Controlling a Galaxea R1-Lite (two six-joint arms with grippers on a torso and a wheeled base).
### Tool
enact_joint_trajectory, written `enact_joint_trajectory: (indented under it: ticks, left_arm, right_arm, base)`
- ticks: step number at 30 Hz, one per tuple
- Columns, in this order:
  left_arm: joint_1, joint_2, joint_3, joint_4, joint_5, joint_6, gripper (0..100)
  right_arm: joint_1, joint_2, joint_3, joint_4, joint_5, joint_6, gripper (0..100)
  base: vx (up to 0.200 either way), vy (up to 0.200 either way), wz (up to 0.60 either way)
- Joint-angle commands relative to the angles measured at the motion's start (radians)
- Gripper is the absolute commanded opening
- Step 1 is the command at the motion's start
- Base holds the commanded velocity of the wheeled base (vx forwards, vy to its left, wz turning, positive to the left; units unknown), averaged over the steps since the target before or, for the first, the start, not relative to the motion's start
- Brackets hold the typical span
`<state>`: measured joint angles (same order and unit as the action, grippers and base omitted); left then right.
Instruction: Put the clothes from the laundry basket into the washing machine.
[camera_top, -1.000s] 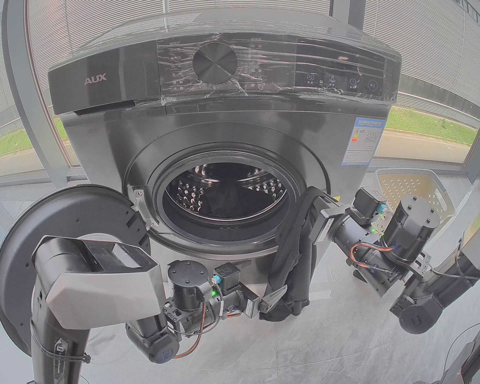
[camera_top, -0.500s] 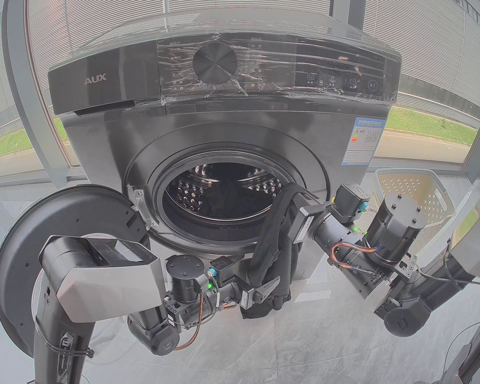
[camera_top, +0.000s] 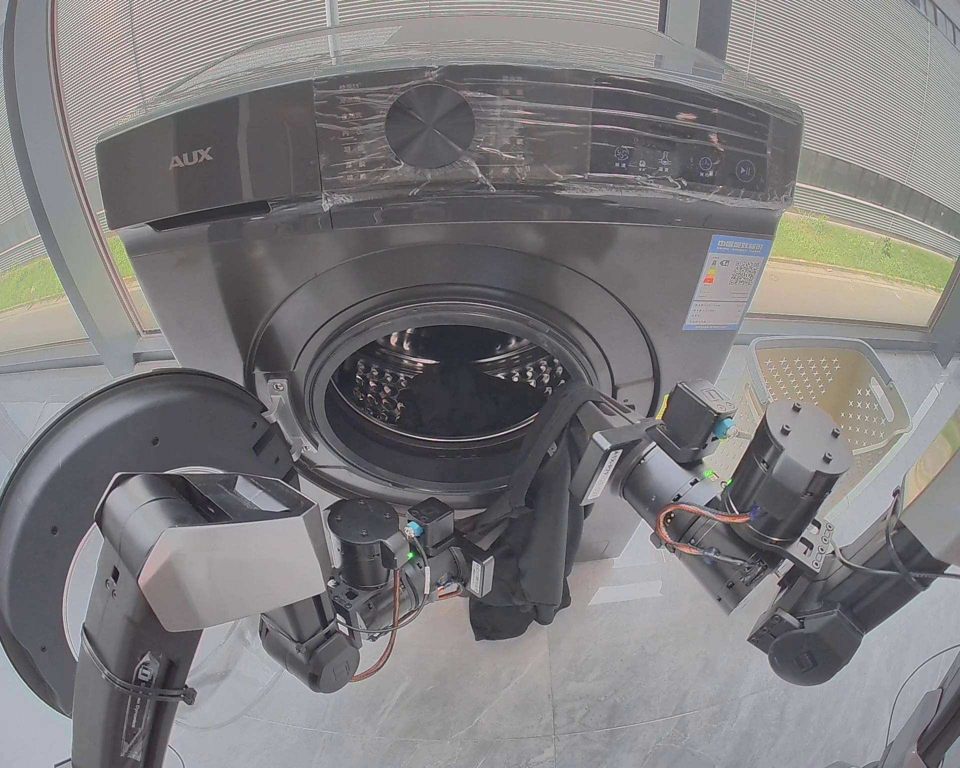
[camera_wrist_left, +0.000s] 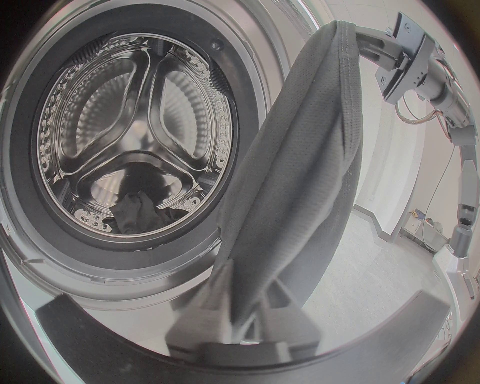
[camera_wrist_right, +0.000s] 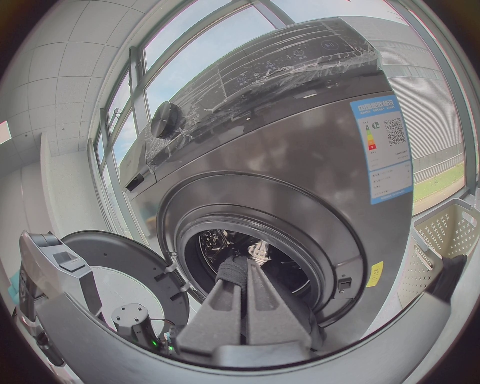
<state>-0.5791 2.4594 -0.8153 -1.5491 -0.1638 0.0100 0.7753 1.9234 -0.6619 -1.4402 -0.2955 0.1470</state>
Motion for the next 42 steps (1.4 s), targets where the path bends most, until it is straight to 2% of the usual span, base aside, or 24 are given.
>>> enact_joint_trajectory:
  ticks: [1,6,10,15,18,20,23,30,39,42]
  left_arm:
    - [0.005,-0.014,0.015,-0.002,0.003,0.004,0]
    - [0.004,-0.149,0.128,-0.002,0.001,0.004,0]
    - [0.002,-0.313,0.297,-0.003,-0.010,0.004,0]
    - [0.007,-0.477,0.469,-0.003,-0.049,0.002,0]
    - [0.028,-0.566,0.550,-0.003,-0.060,-0.007,0]
    - [0.053,-0.626,0.596,-0.003,-0.077,-0.018,0]
    - [0.097,-0.674,0.602,-0.002,-0.109,-0.058,0]
    - [0.157,-0.703,0.551,-0.003,-0.114,-0.067,0]
    - [0.167,-0.751,0.533,-0.002,-0.109,-0.071,0]
    - [0.174,-0.757,0.527,-0.003,-0.108,-0.073,0]
  right_arm:
    - [-0.014,-0.006,0.031,-0.003,0.001,0.003,0]
    - [-0.050,-0.015,0.087,-0.003,0.010,0.008,0]
    - [-0.079,-0.023,0.128,-0.003,0.021,0.006,0]
    - [-0.100,-0.029,0.165,-0.005,0.058,0.008,0]
    - [-0.097,-0.047,0.197,-0.016,0.062,0.006,0]
    - [-0.093,-0.061,0.229,-0.019,0.084,0.005,0]
    - [-0.096,-0.060,0.246,-0.025,0.108,0.003,0]
    - [-0.090,-0.064,0.312,-0.032,0.119,-0.001,0]
    - [-0.065,-0.112,0.320,-0.032,0.122,-0.006,0]
    - [-0.054,-0.132,0.318,-0.032,0.139,-0.018,0]
  base:
    - [0.000,0.000,0.00]
    - [0.000,0.000,0.00]
    - [0.000,0.000,0.00]
    - [0.000,0.000,0.00]
    - [0.000,0.000,0.00]
    - [0.000,0.000,0.00]
    - [0.000,0.000,0.00]
    - [0.000,0.000,0.00]
    - [0.000,0.000,0.00]
    - [0.000,0.000,0.00]
